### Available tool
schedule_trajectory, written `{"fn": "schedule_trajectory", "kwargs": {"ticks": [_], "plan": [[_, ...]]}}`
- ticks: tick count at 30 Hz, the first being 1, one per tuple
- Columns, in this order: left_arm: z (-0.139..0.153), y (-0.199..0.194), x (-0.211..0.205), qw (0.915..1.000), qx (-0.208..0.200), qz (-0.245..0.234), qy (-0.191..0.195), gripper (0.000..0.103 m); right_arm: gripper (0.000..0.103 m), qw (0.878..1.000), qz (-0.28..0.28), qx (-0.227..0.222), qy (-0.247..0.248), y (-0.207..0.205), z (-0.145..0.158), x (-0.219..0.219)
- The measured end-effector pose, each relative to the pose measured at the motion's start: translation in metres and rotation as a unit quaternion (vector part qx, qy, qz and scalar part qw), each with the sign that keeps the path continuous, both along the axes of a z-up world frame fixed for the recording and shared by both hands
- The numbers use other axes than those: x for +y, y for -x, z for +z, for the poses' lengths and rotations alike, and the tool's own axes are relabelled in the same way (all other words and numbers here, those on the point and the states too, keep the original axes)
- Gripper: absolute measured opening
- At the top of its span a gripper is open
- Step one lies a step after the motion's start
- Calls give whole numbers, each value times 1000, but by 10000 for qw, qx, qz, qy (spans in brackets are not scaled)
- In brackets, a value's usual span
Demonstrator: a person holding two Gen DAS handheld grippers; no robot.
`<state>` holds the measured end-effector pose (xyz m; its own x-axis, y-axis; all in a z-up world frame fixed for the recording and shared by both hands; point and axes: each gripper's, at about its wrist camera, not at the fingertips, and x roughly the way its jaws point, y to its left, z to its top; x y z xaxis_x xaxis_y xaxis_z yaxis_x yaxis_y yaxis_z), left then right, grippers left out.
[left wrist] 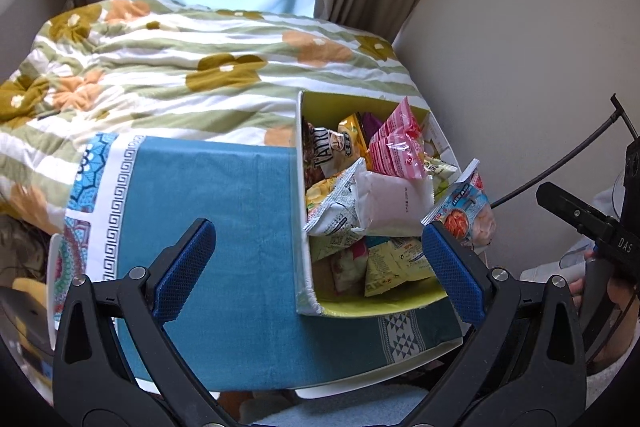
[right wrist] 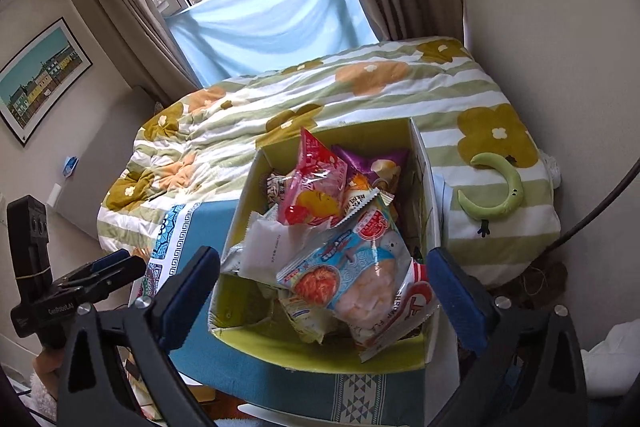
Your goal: Organize snacks
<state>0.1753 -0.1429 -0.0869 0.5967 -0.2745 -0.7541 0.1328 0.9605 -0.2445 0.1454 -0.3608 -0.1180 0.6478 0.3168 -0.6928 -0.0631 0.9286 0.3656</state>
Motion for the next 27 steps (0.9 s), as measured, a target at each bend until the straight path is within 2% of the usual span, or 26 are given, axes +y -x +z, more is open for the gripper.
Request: {"fn": "schedule_trajectory", "kwargs": {"ticks": [4, 8, 11, 14, 18, 27], "plan": [[34, 44, 13, 9970, -644, 66, -425, 102, 103, 9986, -120, -477, 183, 34, 30, 25], [61, 94, 26, 9887, -1261, 219, -782, 102, 103, 9946, -234, -829, 588, 70, 48, 54], [70, 127, 33, 9823, -1521, 318, -1050, 102, 102, 9906, -330, -1011, 866, 99, 52, 73], [71, 152, 43, 9794, -1649, 357, -1110, 102, 102, 9859, -460, -1176, 1095, 125, 54, 88], [69, 174, 55, 9798, -1673, 394, -1023, 102, 102, 9811, -597, -1289, 1313, 150, 51, 101], [65, 190, 63, 9792, -1688, 453, -1036, 102, 102, 9779, -763, -1275, 1468, 174, 43, 113]]}}
